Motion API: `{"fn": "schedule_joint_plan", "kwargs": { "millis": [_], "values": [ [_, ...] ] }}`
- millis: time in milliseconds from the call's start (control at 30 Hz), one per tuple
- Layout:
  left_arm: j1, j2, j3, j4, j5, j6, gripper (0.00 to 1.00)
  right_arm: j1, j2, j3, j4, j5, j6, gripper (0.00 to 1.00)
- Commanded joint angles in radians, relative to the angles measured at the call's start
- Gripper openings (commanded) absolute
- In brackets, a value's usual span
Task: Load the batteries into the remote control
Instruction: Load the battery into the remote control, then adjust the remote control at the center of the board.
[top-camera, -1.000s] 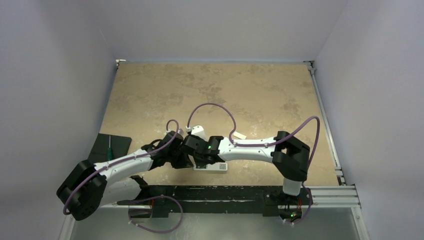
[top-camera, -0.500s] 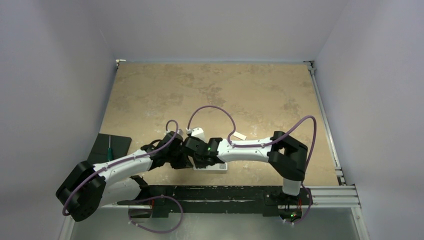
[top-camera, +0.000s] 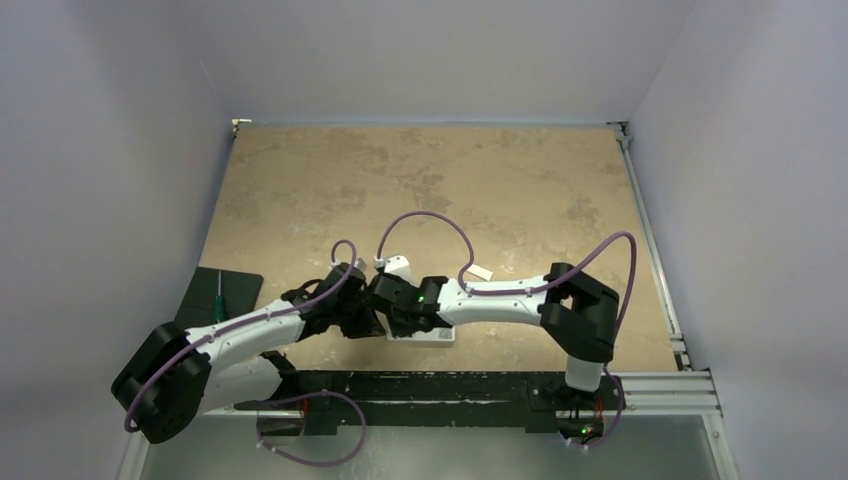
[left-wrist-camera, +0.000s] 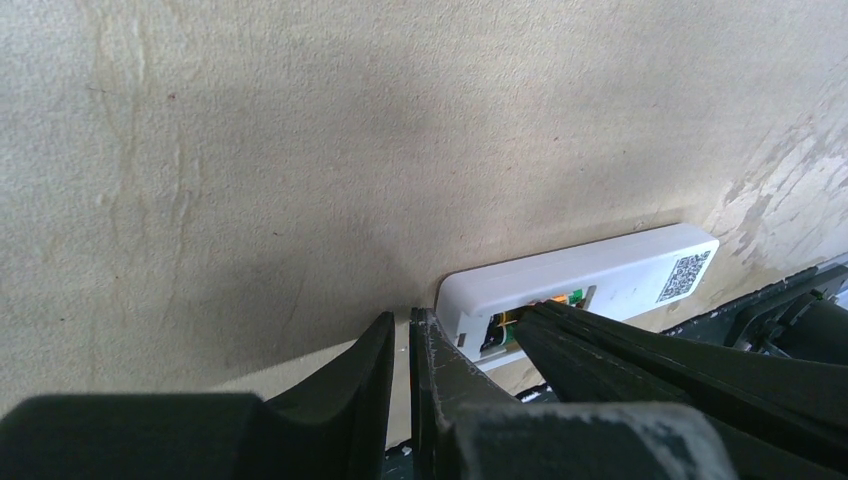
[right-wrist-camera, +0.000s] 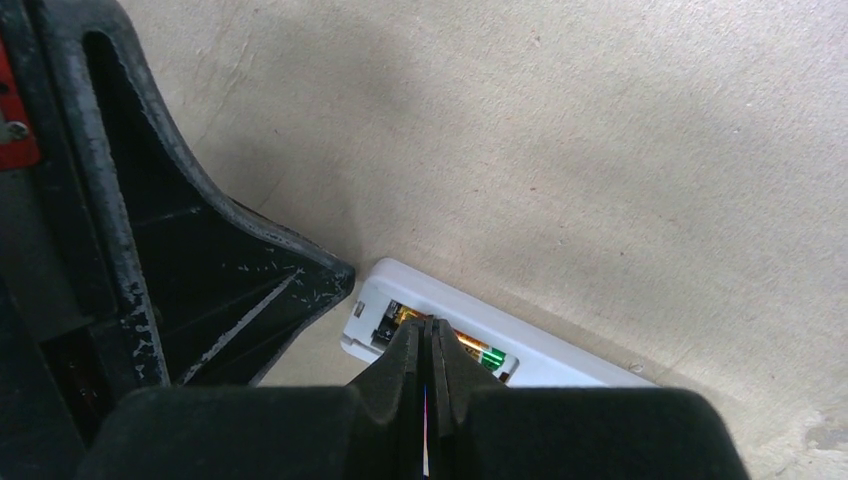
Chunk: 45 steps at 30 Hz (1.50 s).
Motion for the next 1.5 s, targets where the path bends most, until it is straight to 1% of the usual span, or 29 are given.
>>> {"fn": "schedule_joint_plan", "kwargs": {
  "millis": [0,267,467,700,933,1033,1167,1267,1433,1467],
  "values": [
    [-0.007,-0.015,0.0,-0.044,-0.038,0.009,0.11,0.003,-0.06,-0.003,-0.027,0.02,0.02,0.0],
    [-0.008,-0.035,0.037,-0.09,-0.056,0.015,0.11,0.003,-0.153,-0.024,-0.049,0.041,0.029,0.0],
    [-0.007,-0.043,0.129,-0.161,-0.089,0.046,0.13,0.003,-0.235,-0.101,-0.058,0.035,0.042,0.0],
    [-0.007,0.0,0.247,-0.185,-0.113,0.093,0.25,0.003,-0.33,-0.221,-0.055,-0.001,0.049,0.0],
    [-0.012,0.118,0.309,-0.106,-0.059,0.145,0.41,0.003,-0.378,-0.34,-0.034,-0.023,0.073,0.0],
    [-0.014,0.169,0.329,-0.081,-0.057,0.154,0.44,0.003,-0.399,-0.374,-0.024,-0.023,0.084,0.0],
    [-0.025,0.243,0.36,-0.054,-0.05,0.162,0.44,0.003,-0.393,-0.4,-0.014,-0.036,0.099,0.0],
    [-0.037,0.281,0.379,-0.04,-0.059,0.169,0.42,0.003,-0.389,-0.411,0.007,-0.044,0.101,0.0],
    [-0.044,0.335,0.399,-0.029,-0.066,0.179,0.31,0.003,-0.373,-0.41,0.032,-0.044,0.091,0.0],
    [-0.046,0.344,0.403,-0.028,-0.07,0.183,0.26,0.002,-0.367,-0.409,0.036,-0.044,0.09,0.0]
  ]
}}
